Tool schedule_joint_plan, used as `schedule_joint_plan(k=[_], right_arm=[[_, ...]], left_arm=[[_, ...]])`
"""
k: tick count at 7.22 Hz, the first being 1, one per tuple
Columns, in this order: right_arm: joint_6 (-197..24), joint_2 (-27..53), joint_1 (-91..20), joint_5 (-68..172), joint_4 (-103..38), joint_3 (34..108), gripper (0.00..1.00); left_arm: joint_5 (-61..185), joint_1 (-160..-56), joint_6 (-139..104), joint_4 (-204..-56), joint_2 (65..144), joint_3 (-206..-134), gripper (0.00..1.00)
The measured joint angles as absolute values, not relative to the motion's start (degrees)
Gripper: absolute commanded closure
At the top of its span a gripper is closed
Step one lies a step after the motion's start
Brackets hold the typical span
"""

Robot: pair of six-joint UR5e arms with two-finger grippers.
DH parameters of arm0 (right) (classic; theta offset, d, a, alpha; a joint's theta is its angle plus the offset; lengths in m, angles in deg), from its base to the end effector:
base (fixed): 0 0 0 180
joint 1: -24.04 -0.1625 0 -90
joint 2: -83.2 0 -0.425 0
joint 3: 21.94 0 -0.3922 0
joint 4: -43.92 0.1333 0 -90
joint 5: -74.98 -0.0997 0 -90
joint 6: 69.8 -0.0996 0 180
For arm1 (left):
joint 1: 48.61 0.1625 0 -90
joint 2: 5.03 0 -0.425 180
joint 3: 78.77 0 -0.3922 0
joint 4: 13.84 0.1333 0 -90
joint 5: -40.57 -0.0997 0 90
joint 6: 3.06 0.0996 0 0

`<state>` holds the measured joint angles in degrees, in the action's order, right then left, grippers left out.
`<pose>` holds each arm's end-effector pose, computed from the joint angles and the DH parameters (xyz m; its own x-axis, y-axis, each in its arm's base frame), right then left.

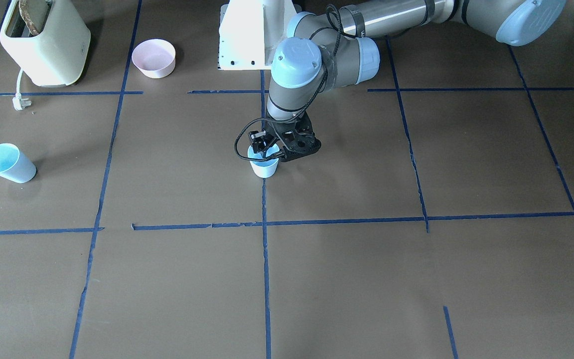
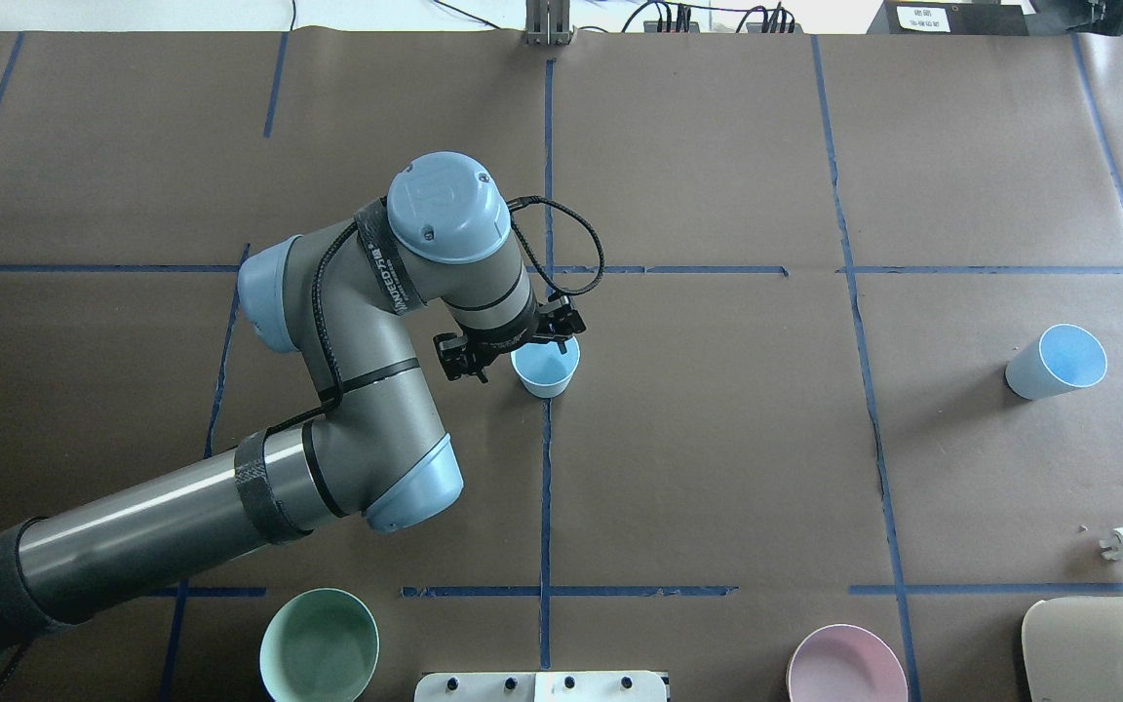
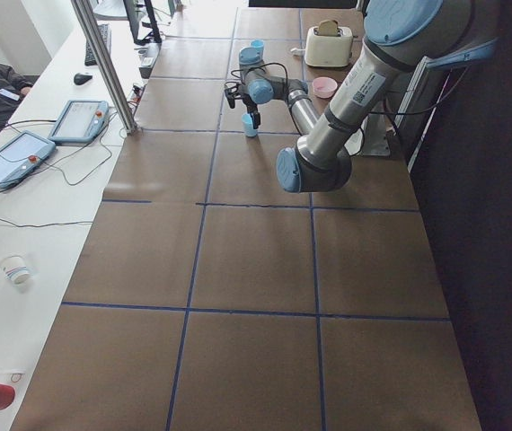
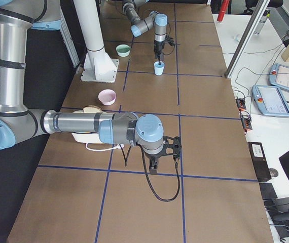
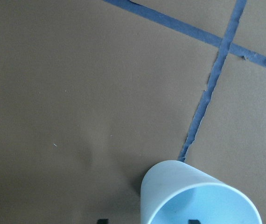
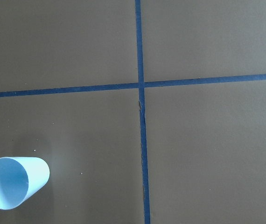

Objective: Stack blue cups with both arms
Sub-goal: 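Release the cup upright and withdraw the left gripper, then grasp the other light blue cup with the right gripper while the left arm retracts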

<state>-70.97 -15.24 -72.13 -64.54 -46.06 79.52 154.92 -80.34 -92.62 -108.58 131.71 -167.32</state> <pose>0.1037 -0.4236 0.6215 0.6474 0.0499 0.7605 -0.1206 0.9920 0.0375 0.5630 -0.4566 0.1569 0.5480 -0.3306 -0.7684 0.2062 0.9436 -0.2590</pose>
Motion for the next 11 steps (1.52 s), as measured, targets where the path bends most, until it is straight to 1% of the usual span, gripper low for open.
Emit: schedule_joint_plan(k=[1, 3, 5, 7, 9, 11], right_arm=[[-70.95, -15.24, -71.93, -64.55, -46.03, 79.58, 0.0], [-73.85, -15.45, -69.28, -64.44, -43.6, 79.63, 0.0], [-89.46, -16.48, -62.61, -64.14, -30.31, 79.36, 0.0], [-105.05, -17.3, -53.68, -62.63, -18.33, 79.0, 0.0], [-113.93, -17.46, -44.8, -57.09, -12.58, 78.71, 0.0], [-116.78, -16.91, -39.27, -53.22, -11.67, 77.7, 0.0]], left_arm=[[155.15, -81.0, -92.57, -107.17, 130.22, -170.53, 0.0], [155.7, -82.75, -90.36, -99.57, 126.03, -180.46, 0.0], [156.7, -85.17, -85.34, -91.17, 119.84, -192.99, 0.0], [157.36, -87.61, -79.86, -85.88, 113.87, -202.26, 0.0], [157.46, -89.41, -76.68, -83.85, 108.19, -208.25, 0.0], [157.47, -89.88, -76.13, -83.58, 106.52, -209.62, 0.0]])
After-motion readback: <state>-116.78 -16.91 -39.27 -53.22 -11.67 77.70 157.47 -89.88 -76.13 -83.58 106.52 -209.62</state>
